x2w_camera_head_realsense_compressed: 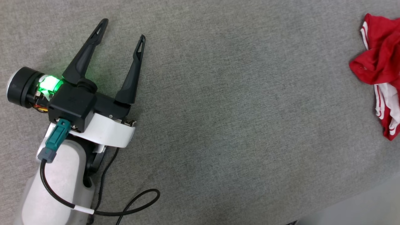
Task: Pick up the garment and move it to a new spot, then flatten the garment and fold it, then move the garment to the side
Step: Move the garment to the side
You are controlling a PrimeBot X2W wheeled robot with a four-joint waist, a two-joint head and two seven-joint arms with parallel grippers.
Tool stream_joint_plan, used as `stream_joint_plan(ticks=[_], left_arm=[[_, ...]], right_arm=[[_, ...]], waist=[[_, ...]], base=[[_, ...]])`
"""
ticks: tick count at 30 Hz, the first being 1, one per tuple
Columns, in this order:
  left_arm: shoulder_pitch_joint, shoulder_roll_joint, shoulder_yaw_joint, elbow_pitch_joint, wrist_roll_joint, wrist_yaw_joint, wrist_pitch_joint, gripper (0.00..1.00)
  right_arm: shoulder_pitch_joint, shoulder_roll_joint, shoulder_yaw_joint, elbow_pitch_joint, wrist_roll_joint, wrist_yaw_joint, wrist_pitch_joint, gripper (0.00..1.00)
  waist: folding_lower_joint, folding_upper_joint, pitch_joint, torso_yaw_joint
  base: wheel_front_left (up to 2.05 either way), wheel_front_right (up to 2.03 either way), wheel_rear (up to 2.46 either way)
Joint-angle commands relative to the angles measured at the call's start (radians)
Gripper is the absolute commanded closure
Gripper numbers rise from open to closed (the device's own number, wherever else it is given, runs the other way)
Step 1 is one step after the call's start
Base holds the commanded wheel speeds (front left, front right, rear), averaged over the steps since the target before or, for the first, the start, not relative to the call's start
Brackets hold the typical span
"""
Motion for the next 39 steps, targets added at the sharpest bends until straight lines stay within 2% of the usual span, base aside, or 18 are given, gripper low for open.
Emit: stream_joint_plan(ticks=[1, 2, 3, 9, 14, 23, 30, 39], left_arm=[[-0.01, 0.003, -0.003, -0.003, -0.001, -0.003, 0.002, 0.0], [-0.01, 0.005, -0.003, -0.002, -0.002, -0.003, 0.001, 0.0], [-0.01, 0.006, -0.003, -0.001, -0.004, -0.003, 0.001, 0.0], [-0.002, 0.008, -0.002, 0.019, -0.015, 0.003, -0.009, 0.0], [0.022, -0.009, -0.003, 0.052, -0.028, 0.019, -0.042, 0.0], [0.103, -0.06, 0.002, 0.169, -0.075, 0.054, -0.108, 0.0], [0.188, -0.096, 0.024, 0.249, -0.119, 0.088, -0.137, 0.0], [0.296, -0.131, 0.055, 0.325, -0.169, 0.117, -0.157, 0.0]], right_arm=[[-0.011, -0.002, 0.001, 0.004, 0.003, -0.001, -0.009, 0.56], [-0.018, 0.004, -0.003, 0.024, 0.002, -0.001, -0.023, 0.07], [-0.022, 0.004, -0.002, 0.039, -0.011, -0.001, -0.043, 0.0], [-0.054, -0.015, -0.025, 0.15, -0.061, -0.001, -0.158, 0.0], [-0.07, -0.047, -0.039, 0.209, -0.106, -0.001, -0.273, 0.0], [0.013, -0.06, 0.027, 0.192, -0.067, -0.001, -0.428, 0.0], [0.178, -0.007, 0.08, 0.076, -0.008, -0.001, -0.478, 0.0], [0.425, 0.159, 0.132, -0.167, -0.01, -0.001, -0.481, 0.0]], waist=[[-0.0002, 0.0, 0.005, 0.002], [-0.0002, 0.0, 0.007, 0.001], [-0.0002, 0.0, 0.009, 0.001], [-0.0002, 0.0, -0.007, 0.005], [-0.0002, 0.0, -0.073, 0.024], [-0.0002, 0.0, -0.254, 0.086], [-0.0002, 0.0, -0.383, 0.152], [-0.0002, 0.0, -0.508, 0.225]], base=[[0.0, 0.0, 0.0], [0.0, 0.0, 0.0], [0.0, 0.0, 0.0], [0.0, 0.0, 0.0], [0.0, 0.0, 0.0], [0.0, 0.0, 0.0], [0.0, 0.0, 0.0], [0.0, 0.0, 0.0]])
